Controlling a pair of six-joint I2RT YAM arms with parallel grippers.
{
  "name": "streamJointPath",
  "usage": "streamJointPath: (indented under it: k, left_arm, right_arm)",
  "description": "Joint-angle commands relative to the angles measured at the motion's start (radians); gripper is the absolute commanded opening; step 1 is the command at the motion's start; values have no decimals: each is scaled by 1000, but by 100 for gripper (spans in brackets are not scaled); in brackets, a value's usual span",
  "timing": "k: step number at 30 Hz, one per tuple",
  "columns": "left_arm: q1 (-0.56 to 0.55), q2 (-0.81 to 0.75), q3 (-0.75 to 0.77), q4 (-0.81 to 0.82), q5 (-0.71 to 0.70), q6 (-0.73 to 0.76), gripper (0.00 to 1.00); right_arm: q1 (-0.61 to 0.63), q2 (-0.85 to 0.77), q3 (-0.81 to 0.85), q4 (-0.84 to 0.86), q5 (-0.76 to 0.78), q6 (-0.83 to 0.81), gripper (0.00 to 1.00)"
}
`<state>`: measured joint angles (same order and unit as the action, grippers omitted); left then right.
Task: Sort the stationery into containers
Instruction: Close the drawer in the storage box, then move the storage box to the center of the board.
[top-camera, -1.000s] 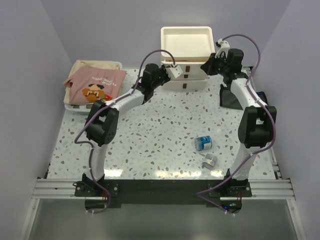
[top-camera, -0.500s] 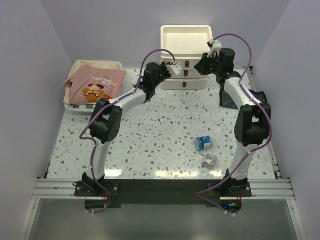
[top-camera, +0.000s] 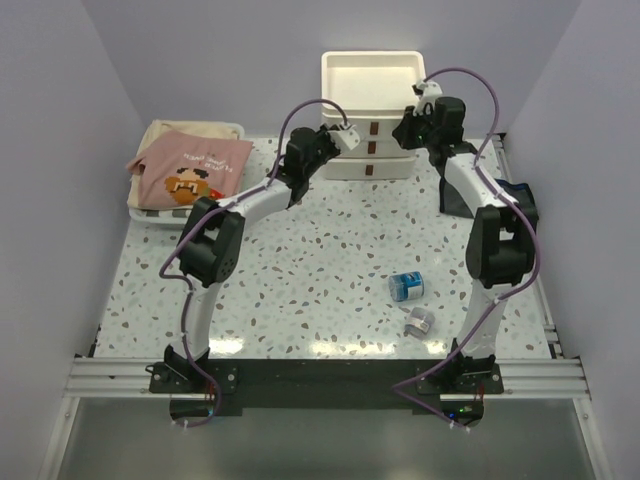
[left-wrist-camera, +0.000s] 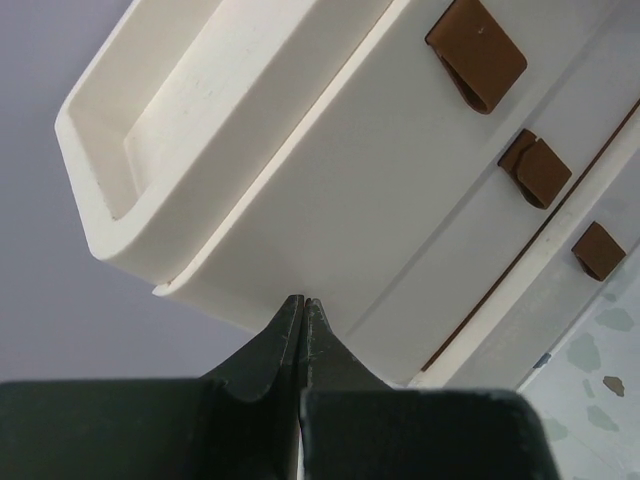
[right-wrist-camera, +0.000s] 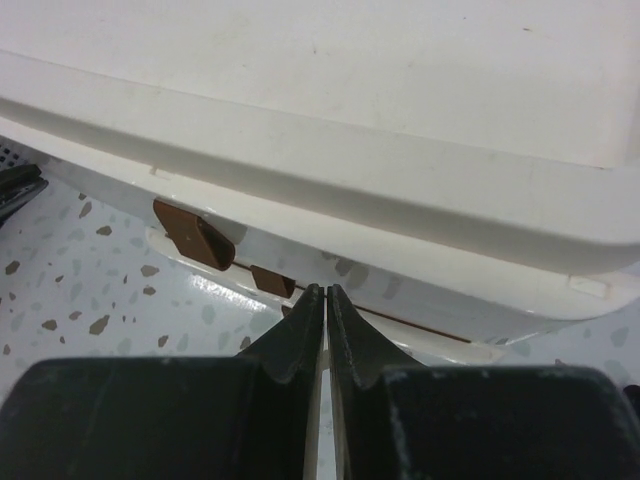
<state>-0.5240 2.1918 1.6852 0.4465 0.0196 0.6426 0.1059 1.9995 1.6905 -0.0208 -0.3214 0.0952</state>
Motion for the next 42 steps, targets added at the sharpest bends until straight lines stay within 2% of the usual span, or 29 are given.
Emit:
streamJointPath:
  k: [1, 11, 14, 16, 19, 20, 22, 23, 25, 26, 29, 38, 42]
  left_arm:
    - [18, -58, -50, 70, -53, -18, 0]
    - [1, -125, -128, 57, -79, -21, 0]
    - [4, -234, -244, 66, -70, -40, 0]
    - [4, -321, -347, 57, -24, -69, 1]
    - [10, -363, -401, -35, 117, -177, 0]
    - [24, -359, -395, -95, 155, -270, 0]
    - [57, -318, -366, -121, 256, -398, 0]
    - [68, -298, -357, -120, 282, -528, 0]
    - [90, -239, -337, -97, 371, -633, 0]
    - [97, -225, -335, -53, 381, -728, 0]
    - [99, -184, -331, 1, 402, -802, 0]
    - [113, -60, -228, 40, 391, -848, 0]
    - [114, 3, -170, 46, 350, -839, 0]
  right_arm:
    - [9, 13, 51, 38, 42, -18, 9]
    - [17, -27, 31, -13, 16, -23, 9]
    - [18, -126, -70, -54, -4, -49, 10]
    - [17, -215, -168, -80, -19, -64, 16]
    - [17, -329, -313, -113, -41, -121, 27]
    - [18, -352, -346, -119, -35, -141, 29]
    - [17, -405, -425, -130, -27, -147, 31]
    - [17, -419, -443, -139, -21, -152, 31]
    - [18, -448, -479, -142, -16, -161, 31]
    - [18, -450, -489, -130, -16, -170, 30]
    - [5, -409, -519, -64, 30, -114, 27]
    - [-93, -173, -351, 8, -42, 159, 22]
    - [-103, -85, -292, 41, -64, 221, 20]
